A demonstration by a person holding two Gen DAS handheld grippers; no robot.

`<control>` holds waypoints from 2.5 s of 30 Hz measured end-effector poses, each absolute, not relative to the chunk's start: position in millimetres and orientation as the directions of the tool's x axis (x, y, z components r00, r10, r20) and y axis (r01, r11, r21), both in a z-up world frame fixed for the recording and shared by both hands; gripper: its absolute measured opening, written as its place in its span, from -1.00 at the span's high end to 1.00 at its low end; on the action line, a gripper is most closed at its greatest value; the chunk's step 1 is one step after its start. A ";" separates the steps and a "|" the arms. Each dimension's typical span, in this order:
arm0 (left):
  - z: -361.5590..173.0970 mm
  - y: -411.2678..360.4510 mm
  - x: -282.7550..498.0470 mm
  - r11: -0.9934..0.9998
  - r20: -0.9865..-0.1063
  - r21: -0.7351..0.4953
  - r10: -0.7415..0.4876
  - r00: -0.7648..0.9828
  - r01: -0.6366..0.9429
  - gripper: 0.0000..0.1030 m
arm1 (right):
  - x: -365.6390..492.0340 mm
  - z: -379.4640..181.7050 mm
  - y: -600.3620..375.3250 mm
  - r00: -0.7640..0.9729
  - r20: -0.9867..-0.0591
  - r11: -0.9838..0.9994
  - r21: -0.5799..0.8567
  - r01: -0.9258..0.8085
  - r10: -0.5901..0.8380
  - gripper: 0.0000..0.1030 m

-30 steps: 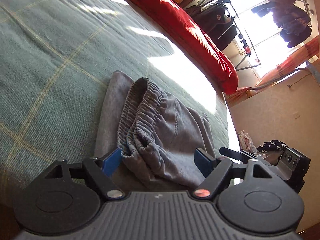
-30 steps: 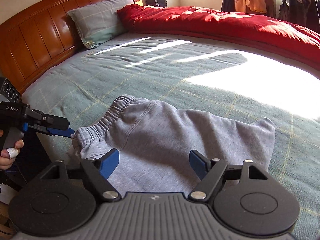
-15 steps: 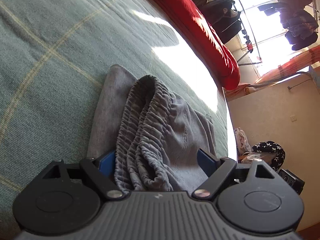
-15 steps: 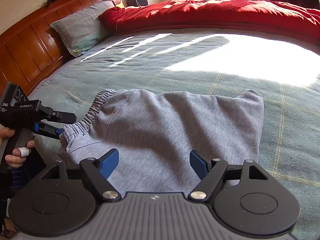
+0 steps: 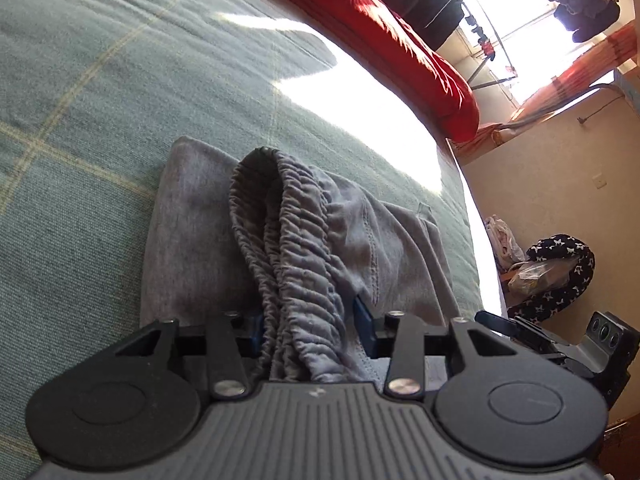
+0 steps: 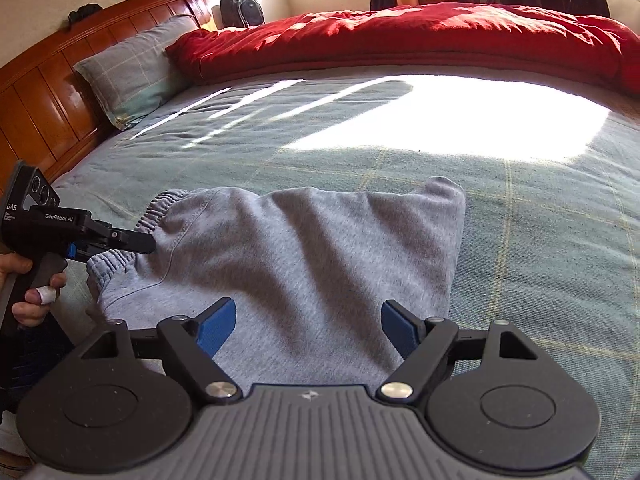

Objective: Fold clothes

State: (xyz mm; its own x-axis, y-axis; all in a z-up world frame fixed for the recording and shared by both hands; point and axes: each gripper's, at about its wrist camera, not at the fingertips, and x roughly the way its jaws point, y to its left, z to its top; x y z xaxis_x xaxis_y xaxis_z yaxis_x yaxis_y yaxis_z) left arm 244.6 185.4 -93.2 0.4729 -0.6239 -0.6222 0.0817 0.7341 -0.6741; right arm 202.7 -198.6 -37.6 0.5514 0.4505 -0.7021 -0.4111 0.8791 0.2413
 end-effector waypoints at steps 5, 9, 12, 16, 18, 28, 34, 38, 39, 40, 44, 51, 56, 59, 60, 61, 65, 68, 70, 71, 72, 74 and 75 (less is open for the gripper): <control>-64.0 181.7 237.7 0.737 -0.594 -0.664 -0.620 0.513 0.123 0.55 | 201.2 -36.3 -214.3 0.577 -0.689 0.890 0.251 -0.380 0.440 -0.62; -30.6 174.7 234.2 0.733 -0.551 -0.653 -0.632 0.546 0.189 0.55 | 199.5 -31.6 -227.0 0.603 -0.670 0.898 0.262 -0.353 0.433 -0.62; -10.7 171.1 229.4 0.733 -0.525 -0.641 -0.636 0.565 0.229 0.56 | 199.0 -29.9 -235.4 0.617 -0.663 0.903 0.262 -0.340 0.424 -0.62; -12.9 177.1 224.2 0.734 -0.527 -0.648 -0.625 0.576 0.203 0.55 | 199.1 -32.0 -243.2 0.624 -0.663 0.908 0.262 -0.326 0.415 -0.62; -26.0 185.0 224.1 0.744 -0.555 -0.650 -0.606 0.569 0.158 0.55 | 199.1 -33.2 -243.2 0.619 -0.673 0.911 0.244 -0.332 0.405 -0.62; -90.3 212.7 228.7 0.793 -0.680 -0.609 -0.513 0.524 -0.015 0.14 | 182.5 -37.1 -219.9 0.571 -0.754 0.879 0.018 -0.477 0.326 -0.62; -46.4 212.5 209.7 0.899 -0.720 -0.437 -0.360 0.593 0.015 -0.25 | 167.1 -37.6 -218.8 0.585 -0.750 0.847 -0.062 -0.527 0.309 -0.62; -27.1 169.7 192.0 0.943 -0.751 -0.303 -0.327 0.573 0.142 -0.33 | 149.2 -35.3 -214.9 0.573 -0.746 0.760 -0.142 -0.634 0.339 -0.62; -25.6 155.8 189.3 0.943 -0.754 -0.278 -0.331 0.567 0.181 -0.33 | 141.5 -34.1 -211.0 0.564 -0.747 0.716 -0.172 -0.676 0.353 -0.62; -24.7 141.9 187.2 0.942 -0.757 -0.256 -0.336 0.561 0.219 -0.33 | 134.6 -32.9 -207.2 0.553 -0.749 0.675 -0.197 -0.711 0.364 -0.62; -33.7 89.4 190.4 0.927 -0.780 -0.188 -0.342 0.525 0.324 -0.36 | 111.5 -38.9 -186.1 0.548 -0.759 0.521 -0.328 -0.788 0.352 -0.63; -66.7 84.3 210.4 0.931 -0.811 -0.246 -0.350 0.468 0.270 -0.36 | 92.3 -66.9 -154.3 0.625 -0.731 0.342 -0.534 -0.773 0.273 -0.65; -66.2 92.2 209.5 0.919 -0.797 -0.295 -0.387 0.463 0.262 -0.38 | 93.9 -77.5 -149.2 0.689 -0.687 0.313 -0.618 -0.721 0.232 -0.65; -67.2 94.7 208.2 0.913 -0.789 -0.301 -0.400 0.466 0.275 -0.38 | 100.4 -79.7 -157.9 0.701 -0.689 0.326 -0.630 -0.705 0.186 -0.65; -67.5 95.5 207.8 0.911 -0.786 -0.303 -0.405 0.467 0.279 -0.38 | 102.4 -80.2 -162.5 0.698 -0.696 0.338 -0.624 -0.705 0.171 -0.68; -67.8 96.4 207.4 0.909 -0.783 -0.305 -0.409 0.468 0.284 -0.38 | 103.7 -80.6 -167.4 0.693 -0.704 0.346 -0.619 -0.705 0.155 -0.69; -66.1 101.1 201.3 0.914 -0.789 -0.279 -0.394 0.472 0.296 -0.38 | 105.5 -75.5 -187.3 0.644 -0.755 0.401 -0.555 -0.729 0.126 -0.71; -54.9 99.1 197.0 0.930 -0.796 -0.224 -0.348 0.496 0.293 -0.38 | 103.7 -62.5 -200.0 0.615 -0.772 0.449 -0.498 -0.742 0.159 -0.71; -44.8 95.5 195.5 0.932 -0.784 -0.196 -0.336 0.522 0.306 -0.38 | 110.0 -45.5 -206.3 0.591 -0.777 0.528 -0.415 -0.741 0.219 -0.69; -40.8 92.9 195.7 0.932 -0.777 -0.180 -0.330 0.536 0.313 -0.41 | 115.5 -34.4 -208.1 0.586 -0.765 0.576 -0.361 -0.733 0.266 -0.68; -39.7 90.8 197.5 0.934 -0.776 -0.172 -0.324 0.541 0.313 -0.43 | 122.1 -26.0 -209.3 0.578 -0.757 0.613 -0.310 -0.727 0.304 -0.61; -41.3 87.1 202.6 0.938 -0.782 -0.158 -0.310 0.541 0.308 -0.46 | 144.1 -15.7 -210.2 0.542 -0.750 0.689 -0.163 -0.706 0.378 -0.44; -44.6 86.5 204.3 0.941 -0.787 -0.150 -0.300 0.539 0.305 -0.46 | 154.3 -15.2 -209.9 0.520 -0.752 0.714 -0.095 -0.694 0.405 -0.31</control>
State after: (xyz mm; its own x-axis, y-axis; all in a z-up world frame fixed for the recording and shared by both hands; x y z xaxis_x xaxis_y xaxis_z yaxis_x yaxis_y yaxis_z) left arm 204.3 86.5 -44.6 0.5395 -0.3001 -0.7867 0.3048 0.9406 -0.1497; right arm 154.3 -209.9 -15.2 0.5199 0.4053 -0.7519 -0.6937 0.7140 -0.0947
